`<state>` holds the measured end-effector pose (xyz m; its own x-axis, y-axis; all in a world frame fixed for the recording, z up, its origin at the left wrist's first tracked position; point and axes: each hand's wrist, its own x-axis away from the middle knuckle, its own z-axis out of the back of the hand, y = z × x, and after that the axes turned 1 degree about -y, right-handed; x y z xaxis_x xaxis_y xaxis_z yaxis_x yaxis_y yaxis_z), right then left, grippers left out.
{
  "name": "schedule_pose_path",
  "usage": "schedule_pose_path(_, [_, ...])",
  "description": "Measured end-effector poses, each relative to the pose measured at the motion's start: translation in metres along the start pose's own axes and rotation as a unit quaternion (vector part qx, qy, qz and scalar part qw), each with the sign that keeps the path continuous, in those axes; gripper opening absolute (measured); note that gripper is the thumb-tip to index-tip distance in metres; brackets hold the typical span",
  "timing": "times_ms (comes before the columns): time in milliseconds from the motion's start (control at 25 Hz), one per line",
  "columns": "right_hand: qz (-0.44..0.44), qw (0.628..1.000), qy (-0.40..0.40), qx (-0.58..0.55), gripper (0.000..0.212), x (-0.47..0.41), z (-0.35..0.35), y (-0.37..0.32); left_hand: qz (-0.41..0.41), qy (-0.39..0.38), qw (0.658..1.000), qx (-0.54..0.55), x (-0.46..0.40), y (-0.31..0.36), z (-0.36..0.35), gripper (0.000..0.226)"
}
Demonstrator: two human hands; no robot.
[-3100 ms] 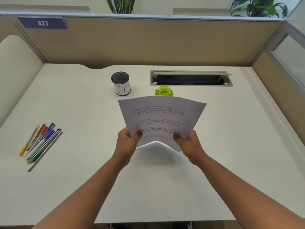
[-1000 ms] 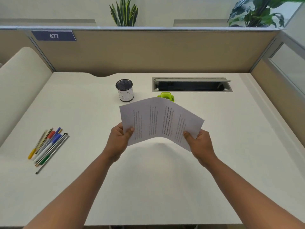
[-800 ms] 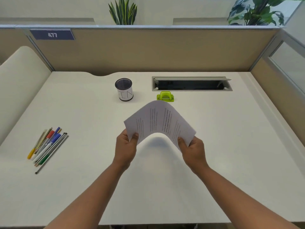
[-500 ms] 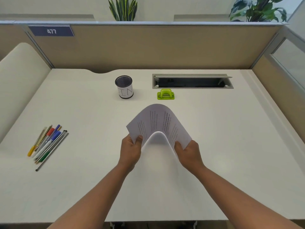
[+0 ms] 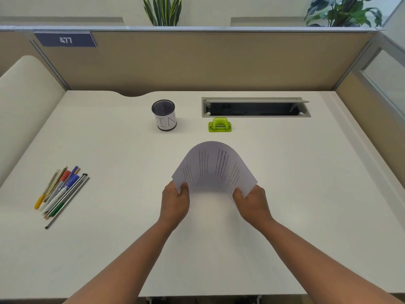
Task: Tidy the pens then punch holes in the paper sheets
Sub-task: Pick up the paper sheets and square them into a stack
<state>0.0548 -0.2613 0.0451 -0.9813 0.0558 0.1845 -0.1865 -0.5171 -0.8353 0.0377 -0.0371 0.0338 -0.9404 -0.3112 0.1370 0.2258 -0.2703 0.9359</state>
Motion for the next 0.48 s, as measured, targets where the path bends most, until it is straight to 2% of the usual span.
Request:
schedule_pose_path(360, [-0.002,1.000,0.011,-0.003,0.022,-0.0061,-0.0014,0.0022,0.011,0.004,1.000,0.006,-0.0027,0.0004,0.0016,0.024])
schedule_pose_path(480, [-0.003,1.000,0.007,-0.003,0.021,-0.0073,-0.0007,0.0050,0.010,-0.015,1.000,0.002,-0.0044,0.0024,0.0036,0.033])
